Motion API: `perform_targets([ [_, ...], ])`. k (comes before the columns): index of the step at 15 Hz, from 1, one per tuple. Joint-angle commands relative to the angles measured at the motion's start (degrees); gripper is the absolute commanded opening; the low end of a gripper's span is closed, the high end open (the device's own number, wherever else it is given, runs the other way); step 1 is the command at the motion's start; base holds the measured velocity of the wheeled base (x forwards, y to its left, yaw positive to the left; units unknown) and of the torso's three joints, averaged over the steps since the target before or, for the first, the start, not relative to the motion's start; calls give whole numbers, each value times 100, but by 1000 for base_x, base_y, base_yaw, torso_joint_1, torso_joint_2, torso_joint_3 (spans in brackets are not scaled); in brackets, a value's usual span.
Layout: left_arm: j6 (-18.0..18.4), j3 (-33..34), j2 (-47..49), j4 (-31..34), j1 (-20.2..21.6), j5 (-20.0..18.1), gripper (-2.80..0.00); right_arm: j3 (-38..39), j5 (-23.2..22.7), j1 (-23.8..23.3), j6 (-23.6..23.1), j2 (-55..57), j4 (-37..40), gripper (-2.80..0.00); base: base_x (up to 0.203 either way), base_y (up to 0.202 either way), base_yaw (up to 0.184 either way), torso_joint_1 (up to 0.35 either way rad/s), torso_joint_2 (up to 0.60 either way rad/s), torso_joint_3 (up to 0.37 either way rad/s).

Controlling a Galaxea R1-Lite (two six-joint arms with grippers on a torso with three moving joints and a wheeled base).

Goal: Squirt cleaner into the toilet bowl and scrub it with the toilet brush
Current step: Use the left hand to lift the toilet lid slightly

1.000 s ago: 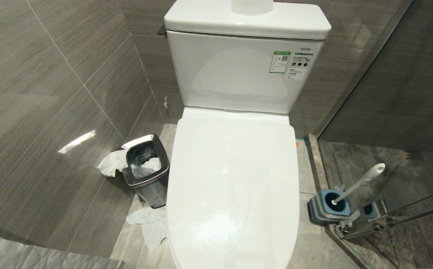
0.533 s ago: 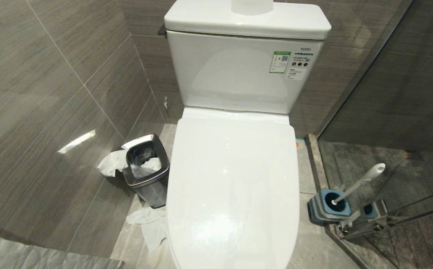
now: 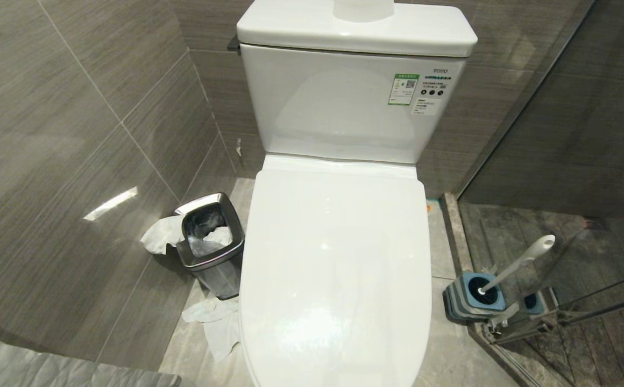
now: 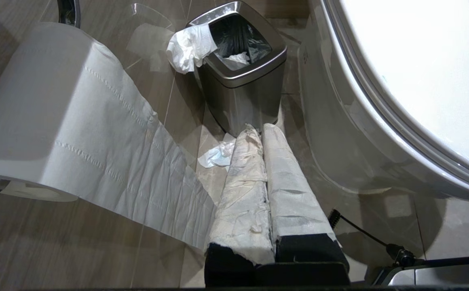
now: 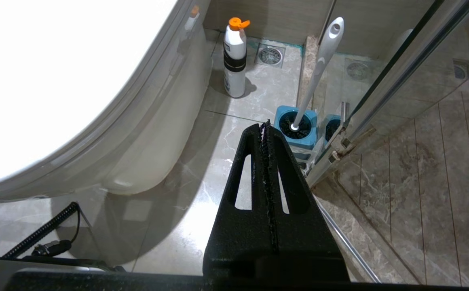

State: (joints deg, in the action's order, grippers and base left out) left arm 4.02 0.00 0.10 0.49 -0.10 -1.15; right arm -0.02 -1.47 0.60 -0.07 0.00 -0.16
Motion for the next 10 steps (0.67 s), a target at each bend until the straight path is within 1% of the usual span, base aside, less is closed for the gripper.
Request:
perform_targets([
  [1,29,8,-1,-5,1,9,-280,-6,-3,2,-1,0,-2,-280,0,0,0,0,0,0],
  [3,48,-144,-1,49,1,-9,-280,1,-3,2,-1,0,-2,-280,0,0,0,0,0,0],
  [4,59,-332,-1,209,-10,-41,-280,2,-3,2,-1,0,-2,-280,0,0,0,0,0,0],
  [7,114,-860,1,813,-16,-281,-280,2,-3,2,-1,0,-2,-280,0,0,0,0,0,0],
  [10,249,-1372,153,1162,-17,-535,-280,2,-3,2,-1,0,-2,-280,0,0,0,0,0,0],
])
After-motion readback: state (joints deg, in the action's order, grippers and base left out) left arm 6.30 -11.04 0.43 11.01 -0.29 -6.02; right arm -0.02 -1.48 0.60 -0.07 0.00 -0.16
